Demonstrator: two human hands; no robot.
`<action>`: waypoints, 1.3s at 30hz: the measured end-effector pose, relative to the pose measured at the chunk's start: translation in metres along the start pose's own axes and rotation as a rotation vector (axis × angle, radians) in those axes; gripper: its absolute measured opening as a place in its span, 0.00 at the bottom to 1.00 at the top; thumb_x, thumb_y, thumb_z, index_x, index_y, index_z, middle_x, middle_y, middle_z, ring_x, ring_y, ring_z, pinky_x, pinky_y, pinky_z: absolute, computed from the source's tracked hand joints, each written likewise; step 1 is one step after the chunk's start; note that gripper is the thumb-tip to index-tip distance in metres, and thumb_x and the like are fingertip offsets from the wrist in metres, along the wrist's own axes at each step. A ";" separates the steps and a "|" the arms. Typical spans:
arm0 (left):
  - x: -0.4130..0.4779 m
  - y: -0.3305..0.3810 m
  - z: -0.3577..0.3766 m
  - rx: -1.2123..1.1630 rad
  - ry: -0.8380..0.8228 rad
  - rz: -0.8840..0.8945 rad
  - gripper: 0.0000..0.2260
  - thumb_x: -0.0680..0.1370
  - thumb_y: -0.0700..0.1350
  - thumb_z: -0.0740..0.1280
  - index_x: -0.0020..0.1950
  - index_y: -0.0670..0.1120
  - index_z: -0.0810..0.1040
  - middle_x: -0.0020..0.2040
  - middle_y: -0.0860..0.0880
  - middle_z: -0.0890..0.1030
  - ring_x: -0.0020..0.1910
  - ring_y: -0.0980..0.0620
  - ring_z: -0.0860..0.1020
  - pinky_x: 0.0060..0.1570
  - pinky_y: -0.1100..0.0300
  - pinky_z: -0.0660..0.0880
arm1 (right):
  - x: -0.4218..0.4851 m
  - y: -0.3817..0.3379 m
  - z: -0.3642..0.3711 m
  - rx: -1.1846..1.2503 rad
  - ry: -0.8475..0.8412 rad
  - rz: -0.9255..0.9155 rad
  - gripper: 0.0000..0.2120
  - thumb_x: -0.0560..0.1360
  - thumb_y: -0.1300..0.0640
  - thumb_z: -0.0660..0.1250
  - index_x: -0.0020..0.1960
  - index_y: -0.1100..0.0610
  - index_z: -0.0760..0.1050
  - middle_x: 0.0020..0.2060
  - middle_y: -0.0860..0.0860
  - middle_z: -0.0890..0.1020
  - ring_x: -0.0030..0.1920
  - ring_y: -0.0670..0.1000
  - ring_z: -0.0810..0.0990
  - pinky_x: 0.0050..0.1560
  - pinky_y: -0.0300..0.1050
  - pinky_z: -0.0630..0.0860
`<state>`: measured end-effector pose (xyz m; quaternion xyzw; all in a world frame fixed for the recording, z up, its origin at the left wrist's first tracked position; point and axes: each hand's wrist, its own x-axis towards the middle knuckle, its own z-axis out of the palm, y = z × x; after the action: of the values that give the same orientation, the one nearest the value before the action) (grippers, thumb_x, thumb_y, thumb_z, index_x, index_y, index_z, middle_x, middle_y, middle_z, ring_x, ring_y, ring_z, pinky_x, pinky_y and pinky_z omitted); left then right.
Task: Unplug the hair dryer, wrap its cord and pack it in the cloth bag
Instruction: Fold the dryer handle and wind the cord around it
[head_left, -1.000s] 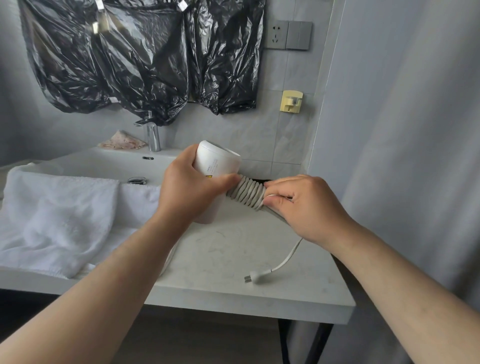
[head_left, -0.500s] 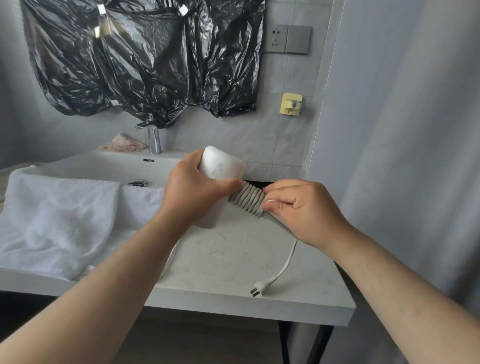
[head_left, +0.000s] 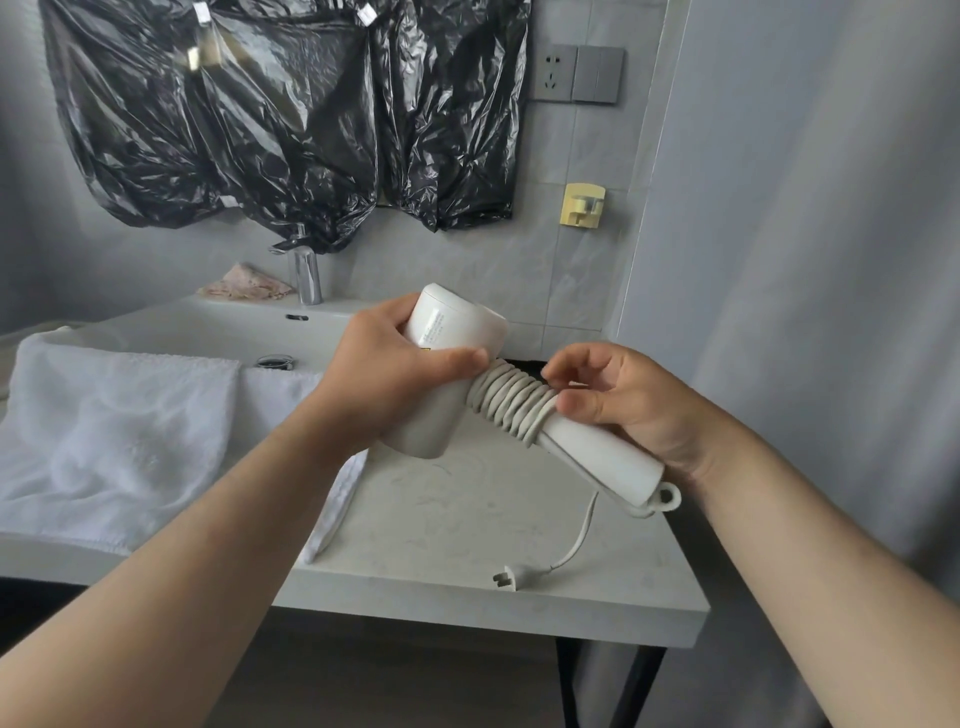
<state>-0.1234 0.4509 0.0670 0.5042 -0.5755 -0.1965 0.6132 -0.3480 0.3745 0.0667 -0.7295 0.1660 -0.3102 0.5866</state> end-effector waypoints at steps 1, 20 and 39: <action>0.000 0.001 0.001 -0.022 -0.008 -0.004 0.20 0.61 0.51 0.80 0.47 0.44 0.82 0.38 0.48 0.82 0.36 0.52 0.79 0.35 0.55 0.78 | 0.000 0.000 0.000 0.074 -0.029 0.009 0.16 0.54 0.52 0.84 0.39 0.51 0.84 0.38 0.47 0.84 0.39 0.46 0.83 0.41 0.39 0.80; -0.001 -0.007 0.016 -0.243 0.095 -0.212 0.14 0.65 0.50 0.78 0.46 0.45 0.83 0.39 0.46 0.84 0.36 0.48 0.82 0.34 0.52 0.81 | 0.020 0.038 0.032 0.849 0.291 -0.075 0.07 0.59 0.59 0.72 0.35 0.51 0.76 0.29 0.47 0.77 0.22 0.44 0.67 0.21 0.33 0.56; 0.008 -0.011 0.013 -0.001 0.571 -0.148 0.18 0.63 0.54 0.79 0.46 0.48 0.79 0.38 0.52 0.82 0.35 0.53 0.80 0.41 0.47 0.83 | 0.004 0.042 0.069 -0.594 0.527 0.031 0.17 0.80 0.54 0.61 0.35 0.60 0.77 0.19 0.44 0.72 0.22 0.44 0.65 0.27 0.40 0.61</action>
<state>-0.1294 0.4340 0.0595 0.5794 -0.3414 -0.0910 0.7345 -0.2955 0.4132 0.0187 -0.7602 0.4044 -0.4162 0.2921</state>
